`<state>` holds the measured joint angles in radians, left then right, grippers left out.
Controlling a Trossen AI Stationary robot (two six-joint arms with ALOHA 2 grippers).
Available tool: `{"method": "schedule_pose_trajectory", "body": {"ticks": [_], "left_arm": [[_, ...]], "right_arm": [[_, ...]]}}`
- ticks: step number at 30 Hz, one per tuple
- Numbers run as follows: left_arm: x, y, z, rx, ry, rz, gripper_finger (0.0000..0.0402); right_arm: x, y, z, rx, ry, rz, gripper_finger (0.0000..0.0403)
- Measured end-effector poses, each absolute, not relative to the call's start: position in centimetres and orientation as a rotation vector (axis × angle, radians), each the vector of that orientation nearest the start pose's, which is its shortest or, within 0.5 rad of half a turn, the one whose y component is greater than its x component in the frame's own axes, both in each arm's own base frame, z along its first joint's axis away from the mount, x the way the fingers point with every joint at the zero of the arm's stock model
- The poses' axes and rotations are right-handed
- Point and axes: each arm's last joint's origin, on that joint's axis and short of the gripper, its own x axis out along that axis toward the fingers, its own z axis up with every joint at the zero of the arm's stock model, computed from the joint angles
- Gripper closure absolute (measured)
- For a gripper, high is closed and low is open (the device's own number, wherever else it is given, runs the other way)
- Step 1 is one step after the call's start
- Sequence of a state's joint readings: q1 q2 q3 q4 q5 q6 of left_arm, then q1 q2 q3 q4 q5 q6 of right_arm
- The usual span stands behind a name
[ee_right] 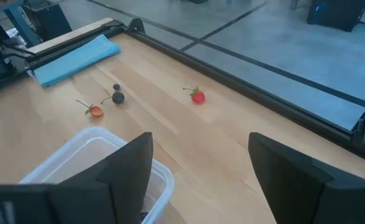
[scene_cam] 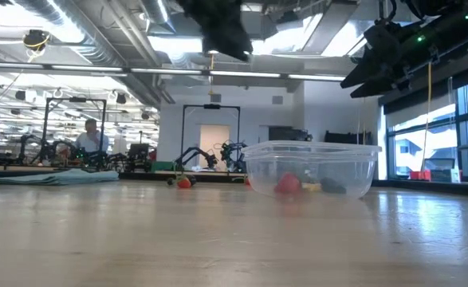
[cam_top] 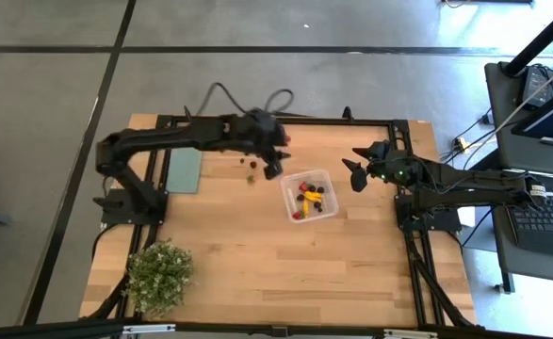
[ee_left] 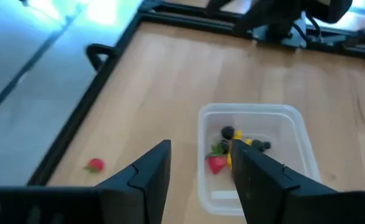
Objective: Pick and placing Produce into tupperware
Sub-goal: Put the left strawberry into the transparent bin
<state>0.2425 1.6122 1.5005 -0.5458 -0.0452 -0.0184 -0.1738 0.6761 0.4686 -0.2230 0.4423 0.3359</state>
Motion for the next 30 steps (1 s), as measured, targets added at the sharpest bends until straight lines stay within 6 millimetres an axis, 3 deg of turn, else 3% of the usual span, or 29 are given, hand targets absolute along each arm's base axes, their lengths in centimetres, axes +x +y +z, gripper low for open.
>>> {"method": "schedule_pose_trajectory", "body": {"ticks": [3,6,12,19,30], "left_arm": [[32.1,9.0,34.0,-0.080,0.641,0.298,0.0240],[30.5,8.8,32.3,-0.087,0.610,0.306,0.0239],[28.4,7.6,26.3,-0.126,0.666,0.304,0.0246],[26.5,7.1,20.1,-0.327,0.725,0.475,0.0249],[25.9,7.0,19.0,-0.316,0.747,0.480,0.0227]], "right_arm": [[14.7,-3.8,23.8,0.260,0.327,-0.672,0.0137],[14.7,-3.8,23.8,0.258,0.327,-0.673,0.0137],[14.7,-3.9,23.8,0.231,0.336,-0.668,0.0137],[14.7,-3.9,23.8,0.229,0.335,-0.670,0.0137],[14.7,-3.9,23.8,0.228,0.335,-0.671,0.0137]]}}
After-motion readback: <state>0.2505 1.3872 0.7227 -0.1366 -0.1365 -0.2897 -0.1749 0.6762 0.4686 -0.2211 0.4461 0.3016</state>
